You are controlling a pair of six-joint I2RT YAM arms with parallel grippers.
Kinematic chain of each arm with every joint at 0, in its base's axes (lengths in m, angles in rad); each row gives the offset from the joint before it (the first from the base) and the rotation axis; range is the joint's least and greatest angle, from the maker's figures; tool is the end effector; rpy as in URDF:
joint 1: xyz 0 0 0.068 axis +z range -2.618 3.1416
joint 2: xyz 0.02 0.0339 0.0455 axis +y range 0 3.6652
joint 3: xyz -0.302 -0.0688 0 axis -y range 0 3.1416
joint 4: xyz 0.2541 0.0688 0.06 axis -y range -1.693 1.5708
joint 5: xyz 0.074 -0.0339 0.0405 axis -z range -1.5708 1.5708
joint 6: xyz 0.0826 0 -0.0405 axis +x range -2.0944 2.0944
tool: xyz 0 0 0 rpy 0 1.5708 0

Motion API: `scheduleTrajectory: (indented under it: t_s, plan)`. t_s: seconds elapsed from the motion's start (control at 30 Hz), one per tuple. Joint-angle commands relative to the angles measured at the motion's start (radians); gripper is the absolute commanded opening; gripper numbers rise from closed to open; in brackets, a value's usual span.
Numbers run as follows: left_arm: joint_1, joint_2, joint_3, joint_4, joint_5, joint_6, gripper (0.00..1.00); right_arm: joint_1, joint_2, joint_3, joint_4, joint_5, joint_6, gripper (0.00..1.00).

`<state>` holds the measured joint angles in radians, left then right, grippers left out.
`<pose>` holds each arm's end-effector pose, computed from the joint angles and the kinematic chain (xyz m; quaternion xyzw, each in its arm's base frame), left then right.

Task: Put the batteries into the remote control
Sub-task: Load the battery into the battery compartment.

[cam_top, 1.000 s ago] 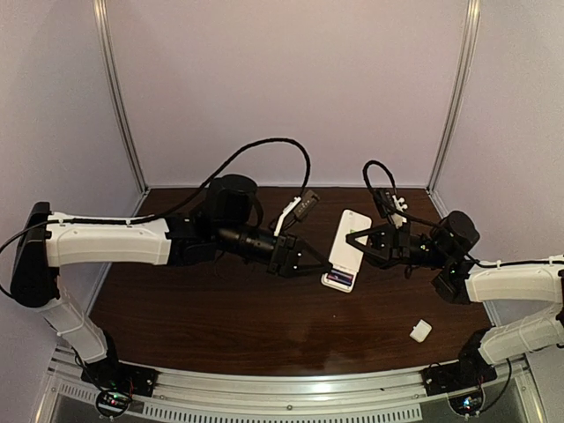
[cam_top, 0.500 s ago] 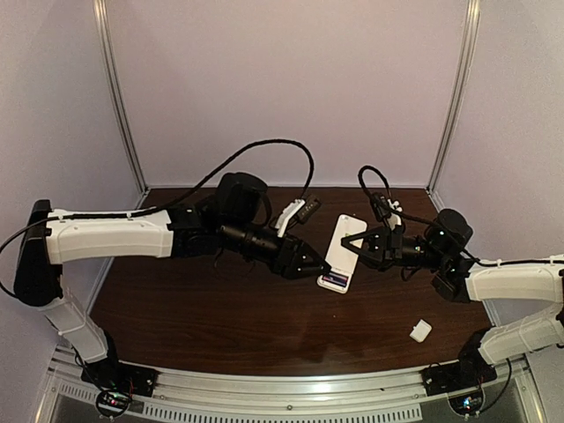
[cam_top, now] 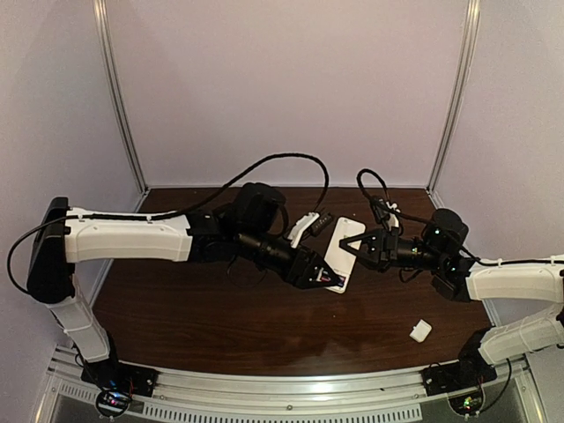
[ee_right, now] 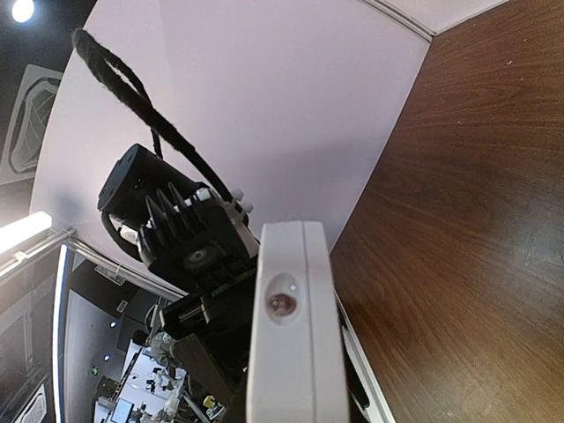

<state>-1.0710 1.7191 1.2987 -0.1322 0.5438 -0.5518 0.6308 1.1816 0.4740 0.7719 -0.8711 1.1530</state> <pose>0.1754 -0.4104 0.2873 0.3424 0.7793 -0.5019 0.1532 0.1763 0.2070 0.2815 -0.1373 0.6786 0.6959 0.1907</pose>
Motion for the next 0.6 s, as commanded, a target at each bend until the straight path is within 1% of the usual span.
scheduleTrajectory:
  t_s: [0.0,0.13,0.23,0.3,0.33,0.37,0.43,0.57]
  plan:
    - [-0.003,0.031,0.028,-0.033,-0.080,-0.025,0.50,0.006,-0.029,0.036,0.041,0.009,0.004,0.00]
    - [0.003,0.042,0.028,-0.066,-0.124,-0.042,0.43,0.006,-0.038,0.034,0.047,0.005,0.010,0.00]
    - [0.020,0.048,0.015,-0.069,-0.127,-0.078,0.37,0.005,-0.043,0.029,0.068,-0.001,0.022,0.00]
    - [0.030,0.049,0.009,-0.070,-0.131,-0.091,0.36,0.005,-0.047,0.027,0.072,-0.006,0.029,0.00]
    - [0.032,0.049,0.007,-0.070,-0.132,-0.093,0.38,0.004,-0.050,0.025,0.070,-0.008,0.027,0.00]
    - [0.032,0.047,0.009,-0.070,-0.135,-0.094,0.42,0.003,-0.054,0.025,0.060,-0.008,0.021,0.00]
    - [0.032,0.041,0.014,-0.059,-0.122,-0.076,0.57,-0.010,-0.063,0.023,0.029,-0.006,0.007,0.00]
    - [0.032,-0.022,-0.009,0.020,-0.143,-0.033,0.78,-0.084,-0.089,0.011,-0.065,-0.006,-0.026,0.00]
